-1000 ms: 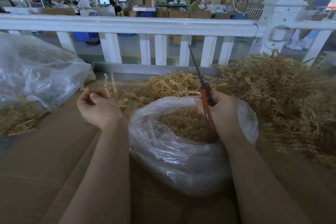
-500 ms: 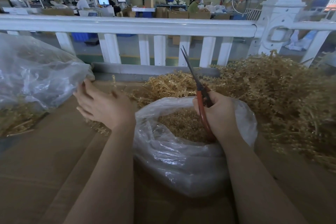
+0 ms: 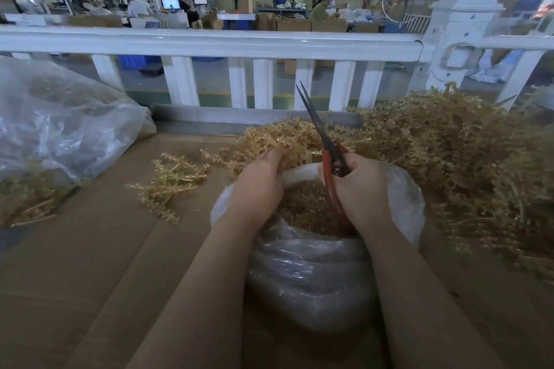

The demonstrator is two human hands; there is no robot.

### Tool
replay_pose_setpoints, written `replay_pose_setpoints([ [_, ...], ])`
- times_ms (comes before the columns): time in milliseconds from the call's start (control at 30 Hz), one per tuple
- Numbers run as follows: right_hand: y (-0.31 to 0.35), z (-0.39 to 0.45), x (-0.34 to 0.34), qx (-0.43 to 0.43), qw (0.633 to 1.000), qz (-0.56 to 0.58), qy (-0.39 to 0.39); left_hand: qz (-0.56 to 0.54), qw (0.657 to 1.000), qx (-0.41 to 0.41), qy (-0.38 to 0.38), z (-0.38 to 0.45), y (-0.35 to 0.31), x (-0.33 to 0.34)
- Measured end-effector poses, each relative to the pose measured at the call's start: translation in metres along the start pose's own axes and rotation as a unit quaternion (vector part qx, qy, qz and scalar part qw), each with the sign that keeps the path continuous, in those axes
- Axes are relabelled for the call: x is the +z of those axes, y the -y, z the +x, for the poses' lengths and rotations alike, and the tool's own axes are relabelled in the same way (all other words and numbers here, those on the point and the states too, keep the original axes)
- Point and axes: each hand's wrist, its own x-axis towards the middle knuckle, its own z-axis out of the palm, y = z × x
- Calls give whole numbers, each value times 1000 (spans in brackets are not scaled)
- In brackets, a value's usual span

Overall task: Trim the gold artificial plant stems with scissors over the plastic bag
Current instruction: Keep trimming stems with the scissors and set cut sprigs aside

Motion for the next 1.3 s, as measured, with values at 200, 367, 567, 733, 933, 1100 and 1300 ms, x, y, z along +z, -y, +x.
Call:
replay_pose_setpoints([
  [200, 1, -1, 0, -26, 998, -51, -2, 39, 995, -47, 75, 5, 1, 2],
  [367, 3, -1, 1, -20, 998, -57, 3, 48, 990, -56, 123, 5, 3, 1],
  [567, 5, -2, 1, -5, 999, -53, 8, 25, 995, -28, 96, 2, 8, 2],
  [733, 3, -1, -1, 8, 999, -30, 6, -114, 988, -84, -54, 1, 3, 0],
  [933, 2, 1, -1, 20, 999, 18, -19, -469, 865, -111, -141, -1, -10, -21],
  [1100, 3, 1, -4, 21, 997, 62, -27, -585, 787, -113, -160, 7, -13, -38],
  [1300, 11, -4, -13, 20, 970, 243, 15, -608, 776, -137, -98, 5, -15, -34],
])
